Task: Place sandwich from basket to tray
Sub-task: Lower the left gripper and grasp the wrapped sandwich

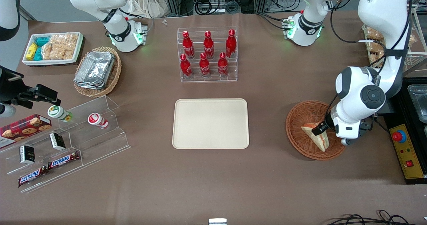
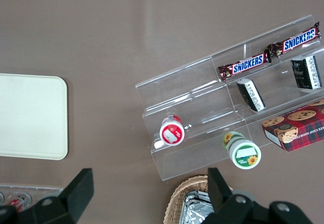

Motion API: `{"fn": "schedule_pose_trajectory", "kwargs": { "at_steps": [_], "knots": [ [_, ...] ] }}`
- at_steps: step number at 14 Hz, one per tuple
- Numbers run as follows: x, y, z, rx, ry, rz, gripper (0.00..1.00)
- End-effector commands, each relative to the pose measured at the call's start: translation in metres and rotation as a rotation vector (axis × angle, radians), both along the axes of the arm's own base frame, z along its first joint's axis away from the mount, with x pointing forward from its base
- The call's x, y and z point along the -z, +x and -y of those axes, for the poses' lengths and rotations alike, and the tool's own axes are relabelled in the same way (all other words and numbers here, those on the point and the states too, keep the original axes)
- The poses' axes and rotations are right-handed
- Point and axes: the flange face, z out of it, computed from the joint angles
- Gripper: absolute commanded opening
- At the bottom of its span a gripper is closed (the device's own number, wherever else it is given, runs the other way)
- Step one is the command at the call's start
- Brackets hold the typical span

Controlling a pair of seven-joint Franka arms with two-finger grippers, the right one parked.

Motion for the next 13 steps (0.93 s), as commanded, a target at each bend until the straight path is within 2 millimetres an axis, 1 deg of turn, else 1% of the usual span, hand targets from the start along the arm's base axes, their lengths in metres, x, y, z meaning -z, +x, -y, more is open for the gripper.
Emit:
{"fn": "schedule_pose_trajectory", "kwargs": {
  "at_steps": [1,4,5,6,7,8,10,11,13],
  "knots": [
    [0.014,-0.004,-0.001,-0.012,0.013,0.012,1.0],
    [0.024,-0.003,0.0,-0.013,0.01,0.003,1.0],
    [0.03,-0.001,0.0,-0.017,0.006,0.009,0.97],
    [0.032,0.001,0.0,-0.023,0.003,0.018,0.9],
    [0.035,0.002,0.001,-0.029,0.002,0.018,0.77],
    [0.034,0.003,0.001,-0.04,0.001,0.021,0.6],
    [0.03,0.006,0.002,-0.065,-0.002,0.03,0.19],
    [0.029,0.008,0.002,-0.072,-0.002,0.033,0.02],
    [0.026,0.013,0.005,-0.085,-0.004,0.044,0.0]
  ]
}}
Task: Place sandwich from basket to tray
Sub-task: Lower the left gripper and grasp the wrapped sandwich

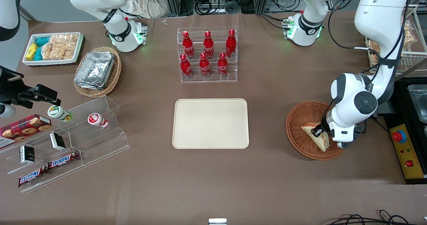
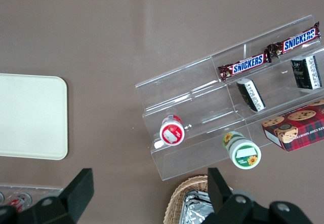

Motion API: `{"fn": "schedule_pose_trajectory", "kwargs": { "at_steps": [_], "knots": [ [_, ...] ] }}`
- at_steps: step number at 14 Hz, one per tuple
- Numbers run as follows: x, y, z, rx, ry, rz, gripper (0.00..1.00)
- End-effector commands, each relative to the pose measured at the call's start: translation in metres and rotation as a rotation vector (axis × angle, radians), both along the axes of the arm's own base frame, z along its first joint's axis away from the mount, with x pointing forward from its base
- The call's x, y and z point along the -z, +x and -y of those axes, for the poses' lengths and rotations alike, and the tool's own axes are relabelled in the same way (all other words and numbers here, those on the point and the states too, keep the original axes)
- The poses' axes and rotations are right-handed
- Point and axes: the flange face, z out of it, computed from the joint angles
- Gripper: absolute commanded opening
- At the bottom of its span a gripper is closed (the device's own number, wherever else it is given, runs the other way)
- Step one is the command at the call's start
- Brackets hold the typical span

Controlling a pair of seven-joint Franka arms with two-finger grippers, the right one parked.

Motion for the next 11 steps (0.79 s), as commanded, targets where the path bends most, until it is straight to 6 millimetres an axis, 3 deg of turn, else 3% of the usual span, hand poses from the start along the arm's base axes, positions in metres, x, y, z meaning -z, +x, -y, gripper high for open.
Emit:
{"fn": "schedule_pose_trajectory", "kwargs": {
  "at_steps": [1,3,5,7,9,11],
  "knots": [
    [-0.01,0.009,0.005,-0.039,0.01,0.039,0.0],
    [-0.029,0.012,0.005,-0.052,0.013,0.051,0.0],
    [-0.067,0.017,0.006,-0.058,0.03,0.018,0.0],
    [-0.129,0.031,0.009,-0.075,0.035,-0.031,0.0],
    [-0.189,0.039,0.028,-0.047,0.034,-0.066,0.0],
    [-0.236,0.04,0.045,-0.011,0.025,-0.077,0.0]
  ]
}}
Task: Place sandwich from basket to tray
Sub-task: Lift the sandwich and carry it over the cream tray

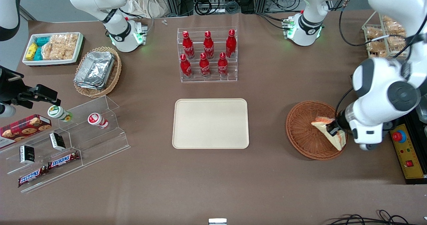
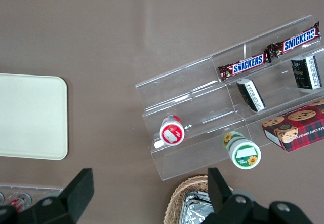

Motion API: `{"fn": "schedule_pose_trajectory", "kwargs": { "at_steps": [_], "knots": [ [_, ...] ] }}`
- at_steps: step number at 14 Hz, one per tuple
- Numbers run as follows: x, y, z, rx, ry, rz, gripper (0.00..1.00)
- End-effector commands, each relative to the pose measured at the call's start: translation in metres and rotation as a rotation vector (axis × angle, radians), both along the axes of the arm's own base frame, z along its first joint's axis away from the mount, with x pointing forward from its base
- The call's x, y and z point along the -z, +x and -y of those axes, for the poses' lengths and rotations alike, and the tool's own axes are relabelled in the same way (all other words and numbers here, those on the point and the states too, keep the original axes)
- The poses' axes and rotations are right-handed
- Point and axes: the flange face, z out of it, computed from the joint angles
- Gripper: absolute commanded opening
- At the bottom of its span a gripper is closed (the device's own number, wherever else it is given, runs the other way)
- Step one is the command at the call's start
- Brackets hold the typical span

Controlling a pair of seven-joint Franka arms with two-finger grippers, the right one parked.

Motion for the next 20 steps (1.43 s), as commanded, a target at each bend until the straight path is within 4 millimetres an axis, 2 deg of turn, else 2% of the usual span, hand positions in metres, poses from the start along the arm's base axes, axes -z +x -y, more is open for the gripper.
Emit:
{"fn": "schedule_pose_trajectory", "kwargs": {
  "at_steps": [1,2,3,4,6,8,9,10,13,15,16,17,20],
  "knots": [
    [-0.058,0.003,0.04,0.063,-0.027,0.006,0.0],
    [-0.069,0.001,0.058,0.113,-0.042,0.027,0.0],
    [-0.072,-0.003,0.081,0.191,-0.058,0.039,0.0],
    [-0.066,-0.008,0.109,0.261,-0.076,0.028,0.01],
    [-0.05,-0.016,0.152,0.329,-0.107,0.045,0.0],
    [-0.015,-0.029,0.189,0.39,-0.14,0.055,0.0],
    [0.017,-0.038,0.212,0.427,-0.158,0.039,0.0],
    [0.046,-0.054,0.245,0.488,-0.157,0.034,0.0],
    [0.141,-0.078,0.295,0.607,-0.05,-0.032,0.0],
    [0.19,-0.094,0.319,0.642,0.021,-0.042,0.0],
    [0.207,-0.097,0.324,0.656,0.04,-0.044,0.0],
    [0.217,-0.098,0.325,0.663,0.036,-0.043,0.0],
    [0.223,-0.102,0.333,0.674,0.028,-0.043,0.0]
  ]
}}
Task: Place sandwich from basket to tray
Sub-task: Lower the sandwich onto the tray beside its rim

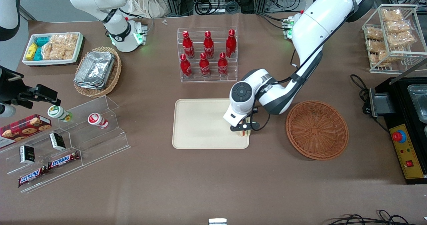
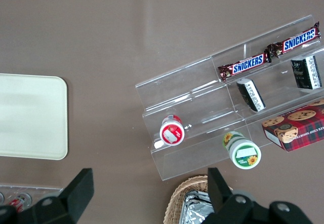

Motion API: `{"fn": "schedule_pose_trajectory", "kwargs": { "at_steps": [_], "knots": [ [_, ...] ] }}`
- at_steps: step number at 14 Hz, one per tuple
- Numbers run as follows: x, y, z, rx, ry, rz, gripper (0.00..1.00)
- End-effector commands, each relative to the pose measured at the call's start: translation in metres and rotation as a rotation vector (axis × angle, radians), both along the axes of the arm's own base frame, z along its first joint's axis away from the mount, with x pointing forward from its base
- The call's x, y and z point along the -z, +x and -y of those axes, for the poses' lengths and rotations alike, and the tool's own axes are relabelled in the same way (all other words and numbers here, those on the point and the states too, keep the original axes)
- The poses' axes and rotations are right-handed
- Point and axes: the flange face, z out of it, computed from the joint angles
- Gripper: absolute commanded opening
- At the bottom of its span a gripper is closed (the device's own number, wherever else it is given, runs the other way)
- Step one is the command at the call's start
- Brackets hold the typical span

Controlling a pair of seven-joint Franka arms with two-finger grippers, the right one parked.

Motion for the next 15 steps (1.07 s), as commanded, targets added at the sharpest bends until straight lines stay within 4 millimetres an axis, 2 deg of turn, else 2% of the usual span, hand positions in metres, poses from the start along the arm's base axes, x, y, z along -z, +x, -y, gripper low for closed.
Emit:
{"fn": "schedule_pose_trajectory", "kwargs": {
  "at_steps": [1,6,13,15],
  "knots": [
    [0.0021,0.0045,0.0022,0.002,0.006,0.022,0.0],
    [-0.0064,0.0105,0.0044,-0.011,-0.01,0.032,0.0],
    [-0.0045,0.0093,0.0076,-0.01,-0.015,0.029,0.01],
    [-0.0024,0.0096,0.0077,-0.008,-0.015,0.028,0.04]
  ]
}}
